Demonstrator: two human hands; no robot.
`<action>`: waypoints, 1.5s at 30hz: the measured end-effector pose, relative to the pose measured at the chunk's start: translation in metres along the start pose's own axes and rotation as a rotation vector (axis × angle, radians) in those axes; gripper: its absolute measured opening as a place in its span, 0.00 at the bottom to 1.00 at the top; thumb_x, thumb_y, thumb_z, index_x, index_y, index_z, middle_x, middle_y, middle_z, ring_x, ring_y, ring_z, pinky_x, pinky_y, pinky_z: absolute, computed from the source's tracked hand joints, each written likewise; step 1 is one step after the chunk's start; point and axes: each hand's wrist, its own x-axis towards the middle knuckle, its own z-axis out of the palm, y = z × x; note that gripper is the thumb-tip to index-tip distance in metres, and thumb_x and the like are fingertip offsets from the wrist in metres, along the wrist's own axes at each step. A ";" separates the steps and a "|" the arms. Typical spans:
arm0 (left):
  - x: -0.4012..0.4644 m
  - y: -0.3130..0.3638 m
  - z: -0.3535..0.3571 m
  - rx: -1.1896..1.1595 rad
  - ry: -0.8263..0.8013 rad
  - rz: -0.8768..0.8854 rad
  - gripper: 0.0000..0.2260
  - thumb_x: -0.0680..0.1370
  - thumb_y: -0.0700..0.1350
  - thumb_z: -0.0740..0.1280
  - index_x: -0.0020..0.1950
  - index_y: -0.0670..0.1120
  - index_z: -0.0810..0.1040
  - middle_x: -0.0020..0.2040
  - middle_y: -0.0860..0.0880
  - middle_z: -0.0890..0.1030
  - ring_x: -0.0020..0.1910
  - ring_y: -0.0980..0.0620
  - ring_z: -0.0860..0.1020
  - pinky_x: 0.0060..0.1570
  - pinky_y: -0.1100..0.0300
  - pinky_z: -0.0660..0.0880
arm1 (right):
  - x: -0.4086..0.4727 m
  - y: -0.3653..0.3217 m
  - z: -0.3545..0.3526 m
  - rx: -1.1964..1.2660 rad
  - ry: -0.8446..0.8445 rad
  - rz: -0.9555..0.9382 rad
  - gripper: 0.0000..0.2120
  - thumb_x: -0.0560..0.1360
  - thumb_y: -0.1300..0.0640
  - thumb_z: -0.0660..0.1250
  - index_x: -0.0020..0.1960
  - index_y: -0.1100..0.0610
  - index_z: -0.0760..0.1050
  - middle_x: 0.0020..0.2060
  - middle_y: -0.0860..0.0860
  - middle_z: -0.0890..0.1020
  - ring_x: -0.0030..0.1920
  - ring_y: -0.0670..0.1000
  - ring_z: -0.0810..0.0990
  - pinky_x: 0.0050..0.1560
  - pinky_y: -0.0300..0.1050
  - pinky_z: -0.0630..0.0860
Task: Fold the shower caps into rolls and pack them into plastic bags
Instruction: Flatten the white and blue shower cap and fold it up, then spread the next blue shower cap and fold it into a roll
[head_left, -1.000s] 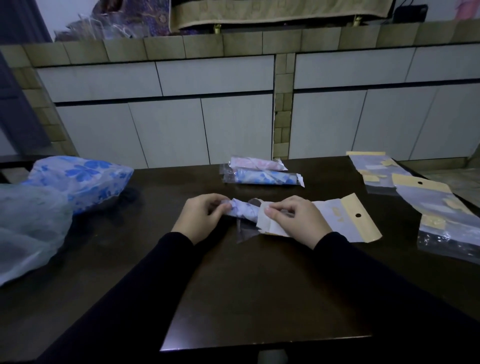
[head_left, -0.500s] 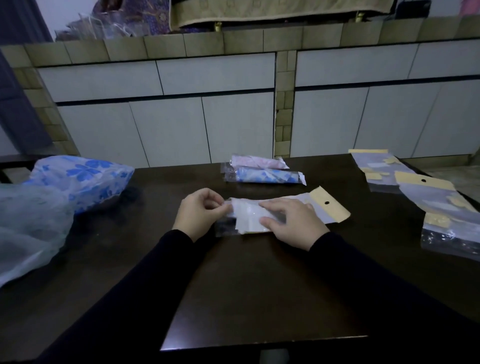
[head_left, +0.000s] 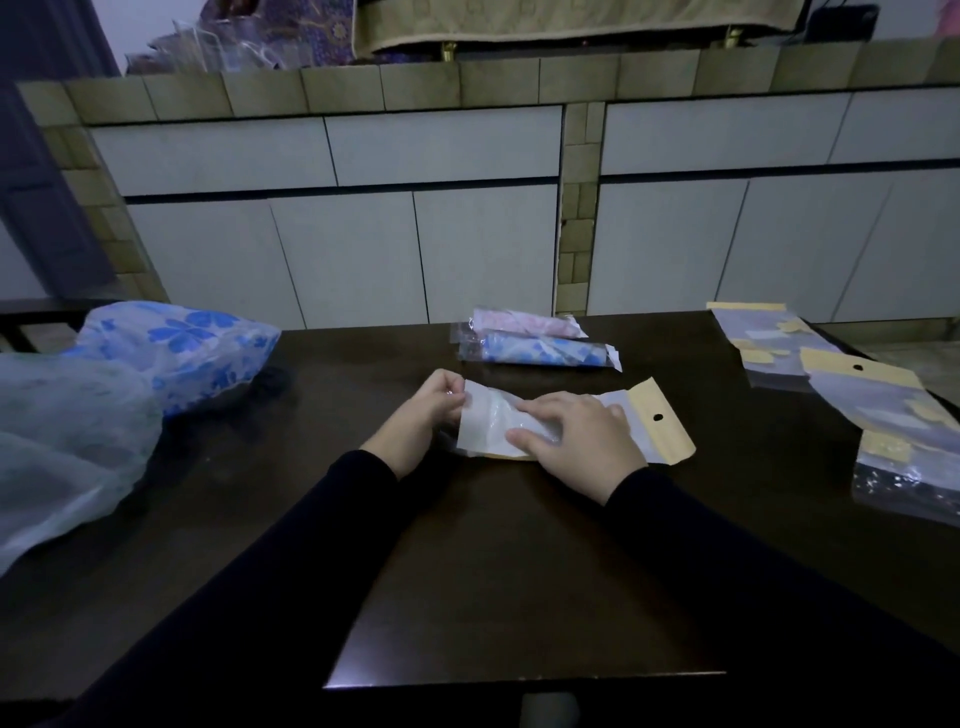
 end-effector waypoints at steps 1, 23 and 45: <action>0.000 -0.002 -0.006 0.026 0.057 0.043 0.04 0.78 0.43 0.61 0.43 0.50 0.69 0.37 0.49 0.76 0.33 0.53 0.74 0.29 0.62 0.71 | 0.000 -0.003 0.001 -0.018 0.006 0.007 0.23 0.76 0.37 0.60 0.69 0.43 0.70 0.67 0.43 0.73 0.66 0.48 0.69 0.64 0.51 0.61; -0.012 -0.031 -0.095 1.393 0.355 -0.107 0.22 0.80 0.59 0.54 0.67 0.49 0.72 0.69 0.47 0.72 0.66 0.45 0.70 0.62 0.54 0.66 | 0.112 -0.147 0.064 -0.003 -0.040 0.147 0.21 0.78 0.49 0.61 0.67 0.59 0.70 0.63 0.56 0.70 0.63 0.58 0.67 0.61 0.54 0.66; 0.001 0.029 -0.178 1.409 0.851 -0.142 0.15 0.74 0.40 0.63 0.60 0.44 0.73 0.61 0.41 0.70 0.58 0.40 0.67 0.53 0.54 0.66 | 0.159 -0.228 0.107 0.150 0.097 -0.367 0.26 0.75 0.53 0.65 0.72 0.50 0.65 0.65 0.51 0.71 0.65 0.56 0.68 0.60 0.52 0.66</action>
